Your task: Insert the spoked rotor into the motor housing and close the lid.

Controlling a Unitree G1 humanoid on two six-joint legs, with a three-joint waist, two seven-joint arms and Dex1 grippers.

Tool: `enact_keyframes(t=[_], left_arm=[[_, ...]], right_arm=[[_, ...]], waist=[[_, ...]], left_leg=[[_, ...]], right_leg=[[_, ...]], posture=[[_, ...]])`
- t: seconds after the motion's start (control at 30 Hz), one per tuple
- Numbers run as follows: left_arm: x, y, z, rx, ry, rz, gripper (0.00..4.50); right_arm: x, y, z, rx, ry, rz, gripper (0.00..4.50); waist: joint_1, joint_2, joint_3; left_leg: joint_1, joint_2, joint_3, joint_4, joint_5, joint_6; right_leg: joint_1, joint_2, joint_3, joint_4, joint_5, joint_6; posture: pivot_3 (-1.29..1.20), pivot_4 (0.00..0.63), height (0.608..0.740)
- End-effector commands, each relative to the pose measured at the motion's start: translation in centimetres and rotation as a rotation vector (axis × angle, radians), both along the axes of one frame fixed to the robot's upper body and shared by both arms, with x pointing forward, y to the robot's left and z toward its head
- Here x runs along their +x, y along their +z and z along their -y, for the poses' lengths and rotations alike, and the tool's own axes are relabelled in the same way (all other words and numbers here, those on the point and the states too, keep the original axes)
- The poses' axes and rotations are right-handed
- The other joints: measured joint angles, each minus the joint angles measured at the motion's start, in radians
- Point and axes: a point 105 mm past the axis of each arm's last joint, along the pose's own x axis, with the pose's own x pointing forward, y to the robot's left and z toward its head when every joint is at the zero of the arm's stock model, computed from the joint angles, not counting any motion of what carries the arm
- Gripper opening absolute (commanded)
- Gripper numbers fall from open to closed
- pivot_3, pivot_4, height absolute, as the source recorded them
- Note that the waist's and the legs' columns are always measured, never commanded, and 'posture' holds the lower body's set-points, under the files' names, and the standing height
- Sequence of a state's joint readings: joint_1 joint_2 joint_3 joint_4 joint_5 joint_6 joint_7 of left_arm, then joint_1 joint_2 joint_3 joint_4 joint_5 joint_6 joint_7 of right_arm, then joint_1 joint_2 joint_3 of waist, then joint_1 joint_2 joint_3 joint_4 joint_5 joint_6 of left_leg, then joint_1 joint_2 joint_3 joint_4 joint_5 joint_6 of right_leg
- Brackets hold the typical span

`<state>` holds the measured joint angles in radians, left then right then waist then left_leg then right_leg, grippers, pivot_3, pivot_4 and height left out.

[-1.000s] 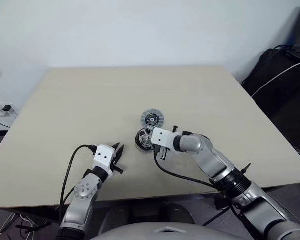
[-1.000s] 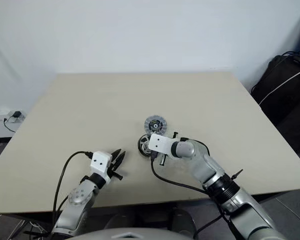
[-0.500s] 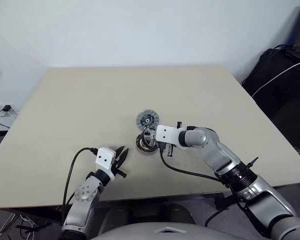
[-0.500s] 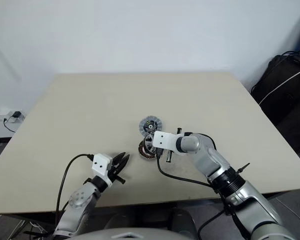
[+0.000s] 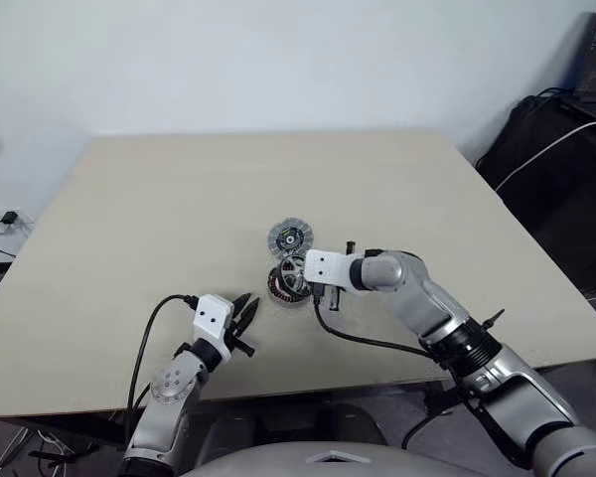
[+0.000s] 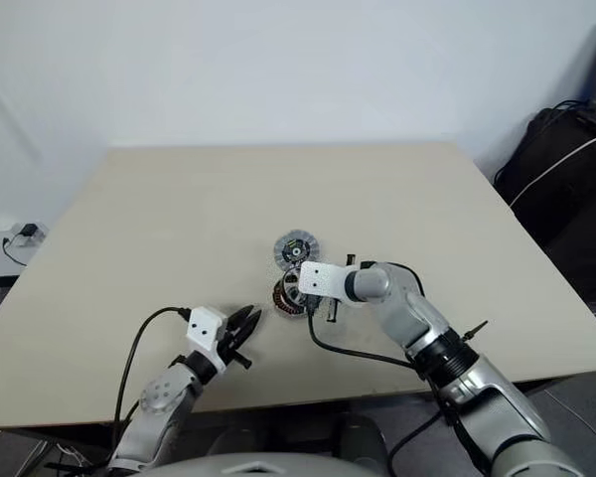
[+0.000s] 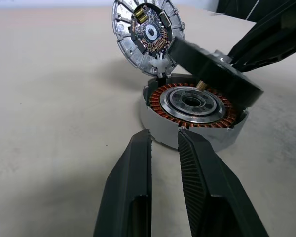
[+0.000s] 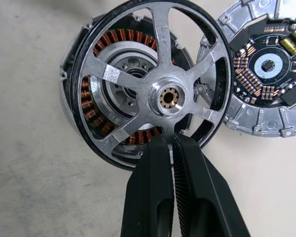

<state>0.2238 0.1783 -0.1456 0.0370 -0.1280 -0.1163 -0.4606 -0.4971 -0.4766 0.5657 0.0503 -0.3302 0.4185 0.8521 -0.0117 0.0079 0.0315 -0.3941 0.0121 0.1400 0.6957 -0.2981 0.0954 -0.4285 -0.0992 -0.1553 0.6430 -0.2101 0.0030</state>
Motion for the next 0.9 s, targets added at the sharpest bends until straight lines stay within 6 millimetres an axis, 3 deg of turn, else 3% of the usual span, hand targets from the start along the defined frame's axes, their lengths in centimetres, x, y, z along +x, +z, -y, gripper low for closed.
enact_keyframes(t=[0.03,0.23,0.47,0.9], left_arm=[[0.2,0.9,0.5,-0.018,-0.012,0.033,0.91],[0.1,0.8,0.5,-0.023,-0.007,0.024,0.91],[0.1,0.8,0.7,-0.028,-0.007,0.018,0.91],[0.1,0.9,0.7,-0.029,-0.014,0.015,0.91]], right_arm=[[1.0,1.7,-0.9,0.018,0.027,0.066,0.01],[0.9,1.5,-1.1,0.015,0.037,0.053,0.01],[1.2,2.1,-1.5,0.026,0.036,0.098,2.03],[0.9,5.1,-0.3,0.142,-0.017,0.167,2.03]], waist=[[-0.001,0.0,0.0],[-0.001,0.0,0.0],[0.002,0.001,0.001],[0.002,0.002,0.001]], left_leg=[[0.0,0.0,0.0,0.0,0.0,0.0],[0.0,0.001,0.0,0.0,0.0,0.0],[0.0,0.0,0.0,0.0,0.0,0.0],[-0.001,0.0,0.0,0.0,0.0,0.0]], right_leg=[[0.0,0.0,0.0,0.0,0.0,0.0],[0.0,0.0,0.0,0.0,0.0,-0.001],[0.0,0.0,0.0,0.0,0.0,-0.001],[-0.001,0.0,-0.001,0.0,0.0,-0.001]], posture=[[0.0,0.0,0.74],[0.0,0.0,0.74],[0.0,0.0,0.74],[0.0,0.0,0.74]])
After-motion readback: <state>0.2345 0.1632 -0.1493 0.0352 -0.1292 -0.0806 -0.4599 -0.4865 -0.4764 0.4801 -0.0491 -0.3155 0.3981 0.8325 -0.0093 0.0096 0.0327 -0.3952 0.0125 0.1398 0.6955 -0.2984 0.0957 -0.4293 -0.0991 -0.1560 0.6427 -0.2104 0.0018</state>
